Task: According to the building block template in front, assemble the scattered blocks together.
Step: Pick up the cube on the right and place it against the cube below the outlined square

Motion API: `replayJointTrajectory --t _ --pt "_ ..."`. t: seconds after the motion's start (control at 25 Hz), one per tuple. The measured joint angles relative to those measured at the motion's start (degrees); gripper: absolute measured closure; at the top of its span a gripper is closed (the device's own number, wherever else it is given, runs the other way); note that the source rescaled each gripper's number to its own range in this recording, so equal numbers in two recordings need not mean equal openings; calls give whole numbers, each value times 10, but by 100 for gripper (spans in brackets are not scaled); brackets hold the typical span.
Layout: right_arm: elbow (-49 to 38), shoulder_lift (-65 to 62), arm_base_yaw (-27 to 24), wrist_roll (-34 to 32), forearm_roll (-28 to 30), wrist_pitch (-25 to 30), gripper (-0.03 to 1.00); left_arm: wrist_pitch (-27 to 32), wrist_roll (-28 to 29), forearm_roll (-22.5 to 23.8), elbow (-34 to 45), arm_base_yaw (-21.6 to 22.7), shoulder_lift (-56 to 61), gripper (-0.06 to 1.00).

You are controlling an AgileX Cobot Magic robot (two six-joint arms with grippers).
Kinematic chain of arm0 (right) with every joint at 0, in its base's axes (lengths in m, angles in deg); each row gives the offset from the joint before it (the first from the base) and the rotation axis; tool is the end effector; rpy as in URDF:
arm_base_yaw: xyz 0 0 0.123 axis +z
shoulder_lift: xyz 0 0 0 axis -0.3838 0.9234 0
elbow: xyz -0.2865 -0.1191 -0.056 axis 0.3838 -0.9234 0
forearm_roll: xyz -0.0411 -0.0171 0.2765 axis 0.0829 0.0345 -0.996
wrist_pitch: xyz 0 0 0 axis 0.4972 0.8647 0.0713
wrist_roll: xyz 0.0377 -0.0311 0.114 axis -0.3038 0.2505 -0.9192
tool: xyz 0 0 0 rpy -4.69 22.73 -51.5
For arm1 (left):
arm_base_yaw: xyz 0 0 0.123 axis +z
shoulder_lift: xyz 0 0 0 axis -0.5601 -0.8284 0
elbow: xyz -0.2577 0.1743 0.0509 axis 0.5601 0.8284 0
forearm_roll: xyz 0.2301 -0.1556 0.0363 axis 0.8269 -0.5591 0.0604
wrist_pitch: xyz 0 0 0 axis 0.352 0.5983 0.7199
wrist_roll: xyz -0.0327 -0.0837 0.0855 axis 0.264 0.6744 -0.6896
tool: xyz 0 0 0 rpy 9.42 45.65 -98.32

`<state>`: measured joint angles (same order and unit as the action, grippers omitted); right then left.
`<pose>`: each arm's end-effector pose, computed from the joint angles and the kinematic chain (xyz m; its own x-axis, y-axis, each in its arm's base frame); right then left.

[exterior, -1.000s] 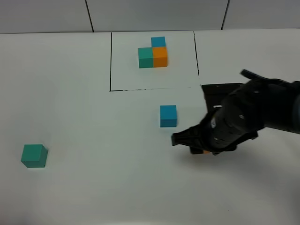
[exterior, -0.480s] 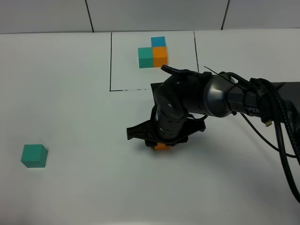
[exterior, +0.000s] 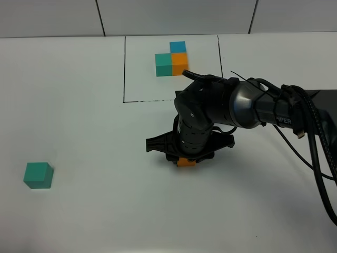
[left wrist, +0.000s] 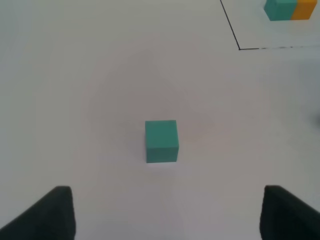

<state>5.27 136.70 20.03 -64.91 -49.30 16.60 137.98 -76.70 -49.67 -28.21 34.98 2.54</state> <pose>0.3332 0.2998 0.1054 -0.9851 -0.0151 -0.1714 -0.0324 0.9946 0.0986 0.0192 -0.0063 0.2803 -0.4268 -0.0016 -0.9044 0.0341 0.9993 -0.0179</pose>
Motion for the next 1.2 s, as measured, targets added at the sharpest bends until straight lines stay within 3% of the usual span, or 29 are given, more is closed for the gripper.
replayJointTrajectory --t 1.2 --pt "6 23 -19 8 -7 -13 95 0 0 0 0 0 0 25"
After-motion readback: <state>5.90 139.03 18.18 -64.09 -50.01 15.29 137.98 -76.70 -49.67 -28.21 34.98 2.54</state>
